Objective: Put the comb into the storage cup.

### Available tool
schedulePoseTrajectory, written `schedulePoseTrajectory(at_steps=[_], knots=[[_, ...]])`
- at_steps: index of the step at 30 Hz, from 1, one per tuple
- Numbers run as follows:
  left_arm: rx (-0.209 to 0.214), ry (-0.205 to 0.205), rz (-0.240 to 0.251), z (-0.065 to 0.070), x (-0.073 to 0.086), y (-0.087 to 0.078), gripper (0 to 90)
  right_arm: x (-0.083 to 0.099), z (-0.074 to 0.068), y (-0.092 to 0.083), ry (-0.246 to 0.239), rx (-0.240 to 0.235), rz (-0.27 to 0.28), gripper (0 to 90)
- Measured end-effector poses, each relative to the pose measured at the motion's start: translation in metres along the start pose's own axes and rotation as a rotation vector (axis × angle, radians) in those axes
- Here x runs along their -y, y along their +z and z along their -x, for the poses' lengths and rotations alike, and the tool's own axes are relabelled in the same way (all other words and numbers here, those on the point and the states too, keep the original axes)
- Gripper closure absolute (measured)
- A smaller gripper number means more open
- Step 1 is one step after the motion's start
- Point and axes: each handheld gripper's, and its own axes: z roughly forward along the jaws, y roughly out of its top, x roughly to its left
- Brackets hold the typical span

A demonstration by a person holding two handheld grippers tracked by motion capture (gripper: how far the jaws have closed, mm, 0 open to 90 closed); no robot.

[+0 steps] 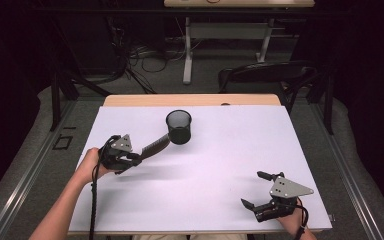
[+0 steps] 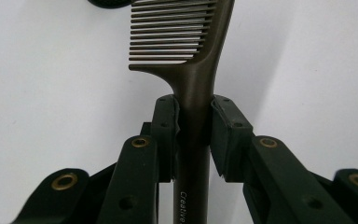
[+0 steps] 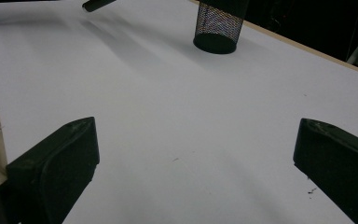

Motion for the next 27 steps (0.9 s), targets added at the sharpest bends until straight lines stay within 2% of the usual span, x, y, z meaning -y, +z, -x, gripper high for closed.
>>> schedulePoseTrajectory(at_steps=[7, 12, 16, 22, 27], knots=[[-0.030, -0.024, 0.047, 0.008, 0.002, -0.002, 72.6, 0.000, 0.001, 0.000, 0.002, 0.005, 0.001, 0.0], [-0.039, -0.041, 0.086, 0.013, 0.002, -0.002, 72.6, 0.001, 0.001, 0.000, 0.004, 0.005, 0.000, 0.0], [-0.042, -0.053, 0.100, 0.017, 0.003, 0.002, 72.6, 0.002, 0.001, -0.001, 0.008, 0.006, 0.003, 0.0], [-0.055, -0.082, 0.161, 0.023, 0.006, 0.005, 72.6, 0.002, 0.001, -0.001, 0.009, 0.009, 0.004, 0.0], [-0.069, -0.083, 0.201, 0.026, 0.006, 0.004, 72.6, 0.002, 0.002, -0.001, 0.013, 0.012, 0.000, 0.0]])
